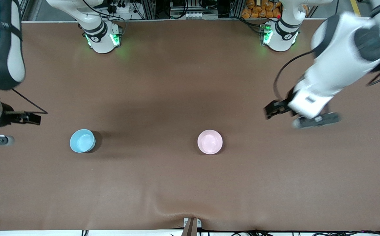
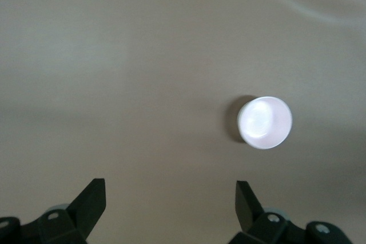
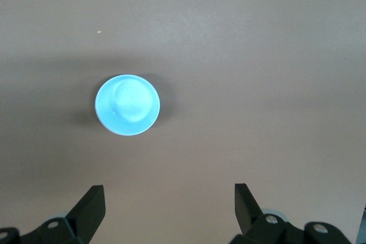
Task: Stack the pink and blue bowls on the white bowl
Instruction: 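Raise the left gripper away while the right gripper reaches the blue bowl, then lower the right gripper onto the blue bowl rim and close it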
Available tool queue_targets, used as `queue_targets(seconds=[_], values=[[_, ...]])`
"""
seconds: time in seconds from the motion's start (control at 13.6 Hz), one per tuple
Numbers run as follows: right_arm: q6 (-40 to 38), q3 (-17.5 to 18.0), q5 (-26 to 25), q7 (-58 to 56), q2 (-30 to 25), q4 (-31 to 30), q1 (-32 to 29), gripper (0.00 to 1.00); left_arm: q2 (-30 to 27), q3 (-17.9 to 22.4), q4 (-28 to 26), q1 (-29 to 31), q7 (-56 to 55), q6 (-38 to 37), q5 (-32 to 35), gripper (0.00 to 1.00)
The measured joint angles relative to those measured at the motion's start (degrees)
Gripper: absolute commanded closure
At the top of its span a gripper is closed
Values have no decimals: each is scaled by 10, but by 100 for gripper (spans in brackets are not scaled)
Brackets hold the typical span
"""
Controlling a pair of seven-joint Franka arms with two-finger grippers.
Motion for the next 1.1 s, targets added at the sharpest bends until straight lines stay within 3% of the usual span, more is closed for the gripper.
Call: queue_targets(seconds=[0.15,0.37,0.44,0.66,1.1], values=[[21,0,14,0,33,0,-20,0,-23,0,20,33,8,-57,1,0],[71,-1,144,-39,56,-32,-56,0,-47,2,27,92,93,-93,1,0],[98,-1,159,-59,58,-53,-63,0,-53,2,27,107,113,-107,1,0],[169,4,169,-76,60,-116,-57,0,-67,1,26,118,122,-133,1,0],[409,5,168,-76,60,-287,-4,0,-104,-11,-10,114,121,-134,1,0]])
